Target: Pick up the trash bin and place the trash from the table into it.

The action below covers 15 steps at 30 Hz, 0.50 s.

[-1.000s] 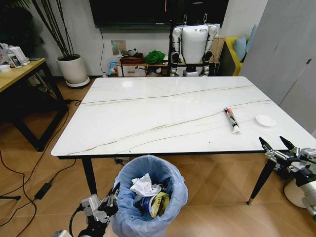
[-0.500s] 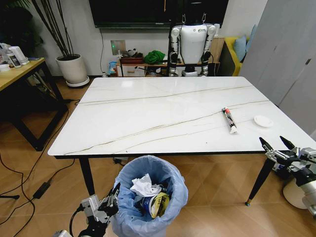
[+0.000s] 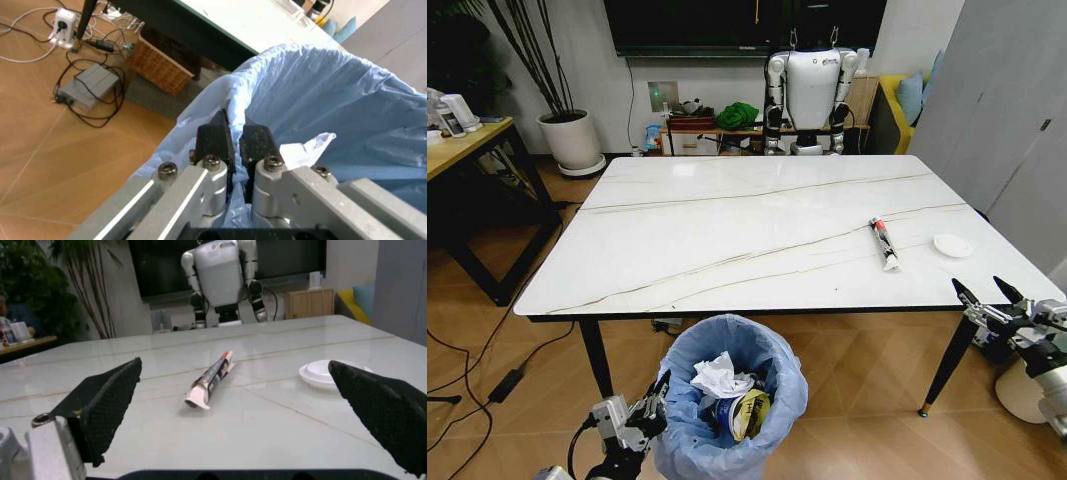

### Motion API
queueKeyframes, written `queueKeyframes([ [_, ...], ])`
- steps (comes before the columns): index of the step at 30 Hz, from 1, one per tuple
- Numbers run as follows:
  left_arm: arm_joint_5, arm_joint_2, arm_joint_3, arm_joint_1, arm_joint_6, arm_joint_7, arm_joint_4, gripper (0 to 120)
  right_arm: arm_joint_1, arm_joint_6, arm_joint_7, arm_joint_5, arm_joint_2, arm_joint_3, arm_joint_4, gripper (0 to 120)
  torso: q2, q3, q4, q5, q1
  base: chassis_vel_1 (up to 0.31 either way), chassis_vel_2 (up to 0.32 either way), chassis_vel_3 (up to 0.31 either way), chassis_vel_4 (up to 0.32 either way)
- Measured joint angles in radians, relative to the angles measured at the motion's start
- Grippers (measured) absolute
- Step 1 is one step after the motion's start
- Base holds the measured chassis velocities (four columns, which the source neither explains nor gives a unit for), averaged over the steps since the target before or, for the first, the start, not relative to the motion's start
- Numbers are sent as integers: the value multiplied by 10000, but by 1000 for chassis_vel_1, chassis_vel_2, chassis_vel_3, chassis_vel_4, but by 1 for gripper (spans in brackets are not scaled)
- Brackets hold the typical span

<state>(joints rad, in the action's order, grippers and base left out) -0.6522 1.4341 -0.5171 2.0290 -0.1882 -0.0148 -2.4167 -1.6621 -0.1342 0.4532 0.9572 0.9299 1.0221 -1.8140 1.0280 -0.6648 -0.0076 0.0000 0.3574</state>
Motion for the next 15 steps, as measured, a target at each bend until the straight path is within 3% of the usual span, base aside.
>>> queueKeyframes([
  [15, 37, -2, 55, 5, 0, 0, -5, 0, -33, -1, 17, 3, 4, 8, 17, 100, 0, 0, 1, 1, 0, -10, -12, 8, 8],
])
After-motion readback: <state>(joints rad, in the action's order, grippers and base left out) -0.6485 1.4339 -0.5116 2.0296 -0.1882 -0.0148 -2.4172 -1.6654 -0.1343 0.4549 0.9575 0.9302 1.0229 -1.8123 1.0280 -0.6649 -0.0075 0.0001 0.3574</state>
